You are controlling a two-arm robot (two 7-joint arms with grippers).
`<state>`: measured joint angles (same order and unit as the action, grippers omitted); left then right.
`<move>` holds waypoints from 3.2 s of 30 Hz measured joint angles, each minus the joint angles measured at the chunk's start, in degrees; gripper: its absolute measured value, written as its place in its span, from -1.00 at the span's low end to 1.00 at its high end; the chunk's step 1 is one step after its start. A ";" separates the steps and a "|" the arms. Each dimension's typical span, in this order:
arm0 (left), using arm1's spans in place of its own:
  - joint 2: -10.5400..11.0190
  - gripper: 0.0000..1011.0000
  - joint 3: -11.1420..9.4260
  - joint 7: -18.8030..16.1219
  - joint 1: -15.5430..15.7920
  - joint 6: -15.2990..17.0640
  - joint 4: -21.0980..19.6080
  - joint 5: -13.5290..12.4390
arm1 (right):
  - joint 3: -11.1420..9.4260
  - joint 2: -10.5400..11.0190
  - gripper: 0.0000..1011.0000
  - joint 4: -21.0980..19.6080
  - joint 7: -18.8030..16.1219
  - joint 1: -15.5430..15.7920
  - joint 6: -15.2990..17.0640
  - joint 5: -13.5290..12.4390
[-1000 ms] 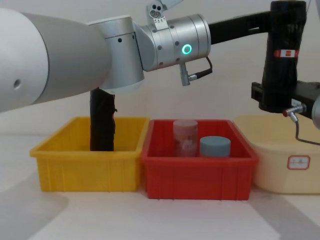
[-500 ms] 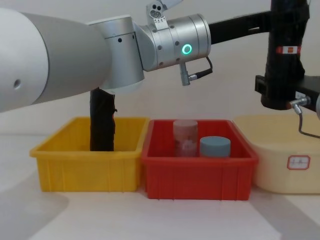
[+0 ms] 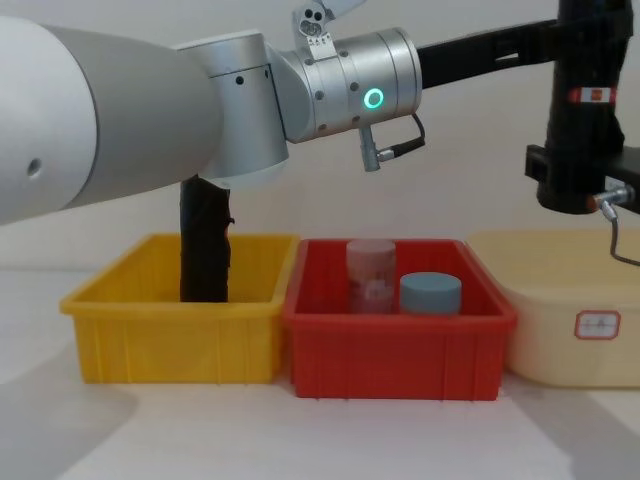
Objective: Pick up the garbage bag with the one hand and transfer it to the other hand.
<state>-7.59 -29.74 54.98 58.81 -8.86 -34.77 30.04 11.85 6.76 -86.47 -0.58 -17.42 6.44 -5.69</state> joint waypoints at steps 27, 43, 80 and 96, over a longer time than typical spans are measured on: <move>0.00 0.98 0.00 0.00 0.00 0.00 0.00 0.01 | -8.18 2.71 0.01 21.02 5.05 -13.11 -1.37 2.32; 0.59 0.98 -0.07 -0.75 -0.79 0.15 -1.71 -0.03 | -12.43 4.22 0.85 22.71 4.87 -14.44 -2.51 0.85; 16.69 0.98 4.11 -30.64 -27.70 3.95 -48.08 -9.76 | -5.34 2.56 0.98 -1.49 -6.52 0.29 -1.93 0.67; 21.32 0.98 9.50 -42.81 -41.27 4.13 -64.07 -15.78 | -0.46 4.04 0.98 -6.14 -10.54 4.98 -0.32 1.51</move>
<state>13.73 -20.25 12.17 17.54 -4.72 -98.84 14.26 11.39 10.80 -92.61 -11.11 -12.44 6.12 -4.18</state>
